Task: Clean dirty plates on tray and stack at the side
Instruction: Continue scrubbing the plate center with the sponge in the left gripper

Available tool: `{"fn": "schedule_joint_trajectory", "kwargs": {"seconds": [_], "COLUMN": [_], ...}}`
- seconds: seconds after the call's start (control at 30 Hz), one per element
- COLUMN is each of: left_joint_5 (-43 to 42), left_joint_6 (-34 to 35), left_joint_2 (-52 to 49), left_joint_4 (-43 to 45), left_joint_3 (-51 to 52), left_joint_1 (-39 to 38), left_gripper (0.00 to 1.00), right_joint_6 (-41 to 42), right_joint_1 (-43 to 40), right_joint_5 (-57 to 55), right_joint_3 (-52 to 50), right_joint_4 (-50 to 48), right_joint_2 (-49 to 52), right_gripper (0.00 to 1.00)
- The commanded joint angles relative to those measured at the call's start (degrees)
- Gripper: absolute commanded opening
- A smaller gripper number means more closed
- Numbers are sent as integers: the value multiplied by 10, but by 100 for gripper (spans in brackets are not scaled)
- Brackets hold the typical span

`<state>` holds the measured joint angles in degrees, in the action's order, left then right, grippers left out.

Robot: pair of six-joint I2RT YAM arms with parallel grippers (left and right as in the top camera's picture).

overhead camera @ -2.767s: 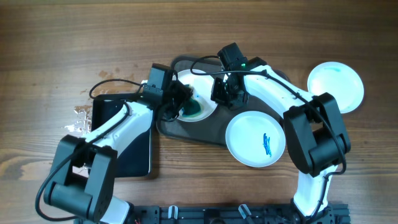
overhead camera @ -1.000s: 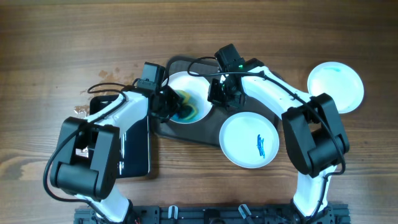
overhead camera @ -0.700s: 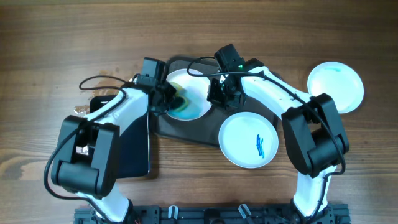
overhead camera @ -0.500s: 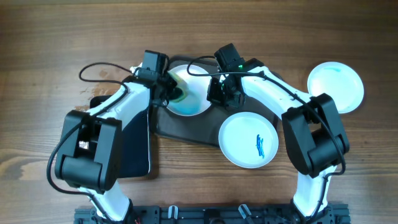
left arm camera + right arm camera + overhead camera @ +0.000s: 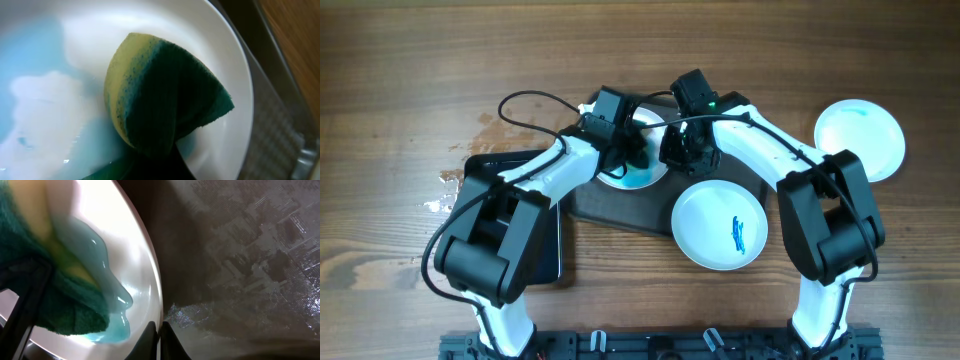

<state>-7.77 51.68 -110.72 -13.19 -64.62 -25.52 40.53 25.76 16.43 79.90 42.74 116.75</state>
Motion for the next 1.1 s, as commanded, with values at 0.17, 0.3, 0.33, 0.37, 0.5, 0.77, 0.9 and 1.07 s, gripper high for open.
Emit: {"fn": "schedule_joint_trajectory", "kwargs": {"seconds": [0.17, 0.3, 0.33, 0.37, 0.5, 0.77, 0.9, 1.07], "left_joint_5": [-177, -83, -56, -42, 24, 85, 36, -103], "left_joint_6": [32, 32, 32, 32, 11, -5, -35, -131], "left_joint_2": [-26, -26, -26, -26, -26, -25, -25, -25], "left_joint_4": [53, 21, 8, -2, -64, -141, -187, -211], "left_joint_3": [7, 7, 7, 7, 7, 7, 7, 6], "left_joint_1": [-10, 15, 28, 38, 103, 156, 134, 53], "left_gripper": [4, 4, 4, 4, 4, 4, 4, 4], "right_joint_6": [2, 1, 1, 1, 1, 5, 6, 5], "right_joint_1": [5, 5, 5, 5, 5, 5, 5, 5], "right_joint_5": [-14, -14, -14, -13, -14, -14, -14, -14], "right_joint_3": [-9, -9, -9, -9, -9, -9, -9, -9], "right_joint_4": [-1, 2, 3, 3, 2, 2, -1, -5], "right_joint_2": [0, 0, 0, 0, 0, 0, 0, 0], "right_gripper": [4, 4, 4, 4, 4, 4, 4, 4]}}
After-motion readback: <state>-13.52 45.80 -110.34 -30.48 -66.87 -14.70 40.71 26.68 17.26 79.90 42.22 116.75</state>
